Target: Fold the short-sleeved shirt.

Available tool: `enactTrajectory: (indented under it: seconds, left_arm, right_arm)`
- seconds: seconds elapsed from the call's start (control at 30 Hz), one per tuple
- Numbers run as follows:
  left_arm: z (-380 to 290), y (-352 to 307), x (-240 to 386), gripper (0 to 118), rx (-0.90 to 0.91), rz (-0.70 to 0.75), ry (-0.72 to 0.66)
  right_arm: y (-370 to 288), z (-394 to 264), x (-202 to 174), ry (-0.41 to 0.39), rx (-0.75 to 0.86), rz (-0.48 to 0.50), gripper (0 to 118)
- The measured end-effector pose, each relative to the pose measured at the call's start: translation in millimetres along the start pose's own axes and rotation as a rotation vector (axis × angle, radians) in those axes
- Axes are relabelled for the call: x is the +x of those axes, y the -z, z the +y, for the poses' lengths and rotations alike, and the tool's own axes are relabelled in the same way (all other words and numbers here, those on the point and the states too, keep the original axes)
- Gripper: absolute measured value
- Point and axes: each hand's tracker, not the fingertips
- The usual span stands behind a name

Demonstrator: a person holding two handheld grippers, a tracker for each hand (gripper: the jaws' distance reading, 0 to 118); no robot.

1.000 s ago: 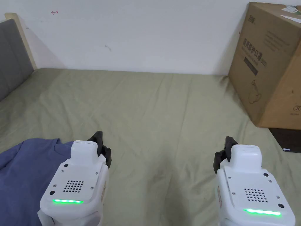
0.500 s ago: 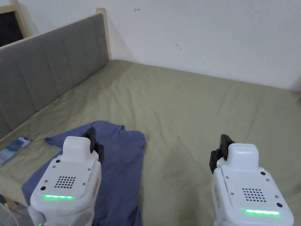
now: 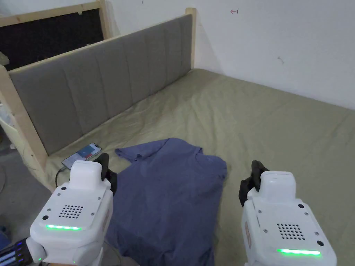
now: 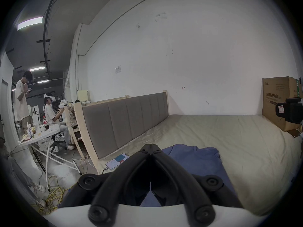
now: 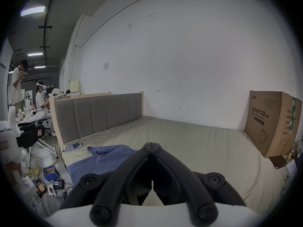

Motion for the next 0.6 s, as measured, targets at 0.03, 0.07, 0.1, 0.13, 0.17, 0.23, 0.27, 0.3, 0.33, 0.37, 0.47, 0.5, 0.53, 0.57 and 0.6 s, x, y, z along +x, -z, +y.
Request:
enactTrajectory:
  seconds: [0.03,0.07,0.1,0.13,0.17,0.23,0.27,0.3,0.33,0.37,0.47,0.5,0.53,0.57,0.6]
  left_arm:
    - [-1,3,0,0,-0.010,-0.006,-0.002]
    - [-2,6,1,0,-0.023,-0.012,-0.005]
    - [-3,10,2,0,-0.039,-0.021,-0.009]
    - [-4,14,4,0,-0.053,-0.032,-0.015]
    - [-4,20,6,0,-0.080,-0.056,-0.025]
    - [-7,33,12,0,-0.113,-0.080,-0.038]
    - [-8,42,17,0,-0.163,-0.110,-0.040]
    - [-10,51,22,0,-0.187,-0.120,-0.041]
    - [-12,60,27,1,-0.219,-0.132,-0.040]
    - [-16,72,33,3,-0.282,-0.154,-0.038]
    - [-25,105,50,39,-0.423,-0.203,-0.064]
    - [-29,117,56,39,-0.475,-0.210,-0.067]
    - [-33,129,62,46,-0.538,-0.209,-0.061]
    - [-37,141,68,60,-0.591,-0.211,-0.060]
    - [-43,150,73,86,-0.625,-0.214,-0.067]
  right_arm:
    - [1,0,0,-0.004,-0.001,0.001,0]
    - [2,-1,1,-0.009,-0.002,0.001,0]
    - [2,-1,2,-0.014,-0.003,0.000,0]
    - [3,-1,4,-0.018,-0.004,-0.002,0]
    - [4,-2,7,-0.024,-0.005,-0.008,0]
    - [7,-3,13,-0.032,-0.011,-0.023,0]
    - [8,-4,18,-0.033,-0.016,-0.032,0]
    - [10,-5,22,-0.032,-0.020,-0.042,0]
    - [11,-6,27,-0.034,-0.025,-0.054,0]
    - [13,-7,31,-0.036,-0.031,-0.068,0]
    - [16,-10,46,-0.040,-0.048,-0.105,0]
    - [17,-12,51,-0.040,-0.053,-0.116,0]
    - [18,-14,55,-0.041,-0.060,-0.128,0]
    - [19,-15,60,-0.041,-0.067,-0.139,0]
    - [20,-17,64,-0.042,-0.075,-0.149,0]
